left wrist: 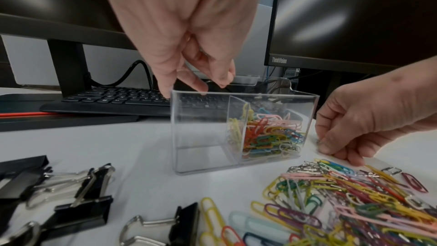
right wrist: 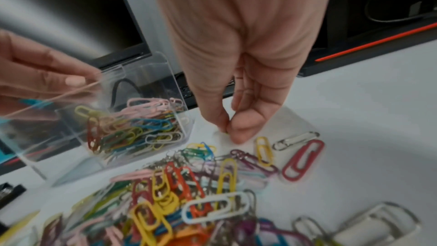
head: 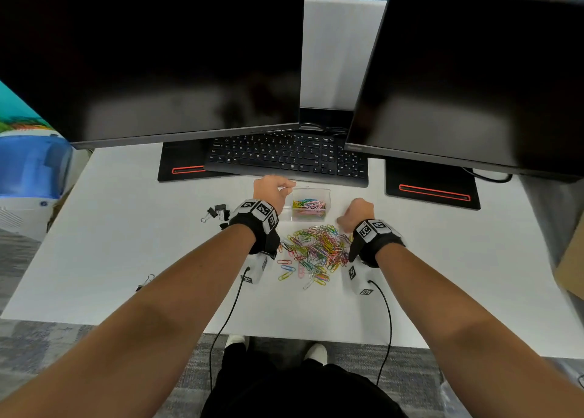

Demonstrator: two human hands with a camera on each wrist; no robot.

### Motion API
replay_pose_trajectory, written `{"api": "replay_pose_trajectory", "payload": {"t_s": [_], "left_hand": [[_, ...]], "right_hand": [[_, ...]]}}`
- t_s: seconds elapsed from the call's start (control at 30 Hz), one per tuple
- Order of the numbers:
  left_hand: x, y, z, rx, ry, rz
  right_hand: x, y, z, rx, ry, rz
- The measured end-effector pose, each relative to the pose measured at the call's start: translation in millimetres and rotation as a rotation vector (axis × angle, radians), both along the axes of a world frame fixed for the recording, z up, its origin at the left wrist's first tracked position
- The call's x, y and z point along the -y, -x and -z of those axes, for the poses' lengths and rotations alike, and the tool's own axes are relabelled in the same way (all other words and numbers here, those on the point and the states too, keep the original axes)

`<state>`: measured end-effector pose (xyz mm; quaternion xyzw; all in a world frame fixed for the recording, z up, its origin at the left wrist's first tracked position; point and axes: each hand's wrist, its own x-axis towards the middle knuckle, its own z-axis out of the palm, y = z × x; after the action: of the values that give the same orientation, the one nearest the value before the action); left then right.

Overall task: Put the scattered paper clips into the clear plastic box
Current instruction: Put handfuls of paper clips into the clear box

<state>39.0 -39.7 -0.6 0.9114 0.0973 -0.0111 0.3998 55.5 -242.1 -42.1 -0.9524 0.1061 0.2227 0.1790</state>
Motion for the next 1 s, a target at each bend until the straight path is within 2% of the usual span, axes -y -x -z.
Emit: {"api": "replay_pose_trajectory", "payload": {"t_s": [0.17,0.43,0.5,0.6,0.67,0.73,0.8,0.9,1.0], "left_hand": [[-1,0,0,0.003,0.0,0.006],[-2,-1,3,-0.011,0.0,0.013],[-3,-2,4,-0.003,0.008,0.017],[-4,-2,4,-0.001,0.005,0.027],[-4,-3,4,-0.002,0.002,0.04],[-3,-3,3,-0.007,-0.015,0.043],[-4,-3,2,-0.005,-0.014,0.048],[-7,1,-1,-0.003,-0.014,0.073],[-9,14,-1,0.055,-0.102,0.141]], "right_hand": [[1,1,-1,-0.011,0.026,0.03],[-3,13,1,0.011,0.008,-0.088],[-5,16,-7,0.148,-0.017,-0.093],[-15,21,-31,0.508,-0.22,0.007],[-25,25,-48,0.603,-0.344,-0.053],[-34,27,-58,0.555,-0.353,-0.186],[-36,28,-62,0.496,-0.319,-0.238],[-24,32,-63,0.485,-0.325,-0.155],[-2,46,-52,0.433,-0.277,-0.126]]}}
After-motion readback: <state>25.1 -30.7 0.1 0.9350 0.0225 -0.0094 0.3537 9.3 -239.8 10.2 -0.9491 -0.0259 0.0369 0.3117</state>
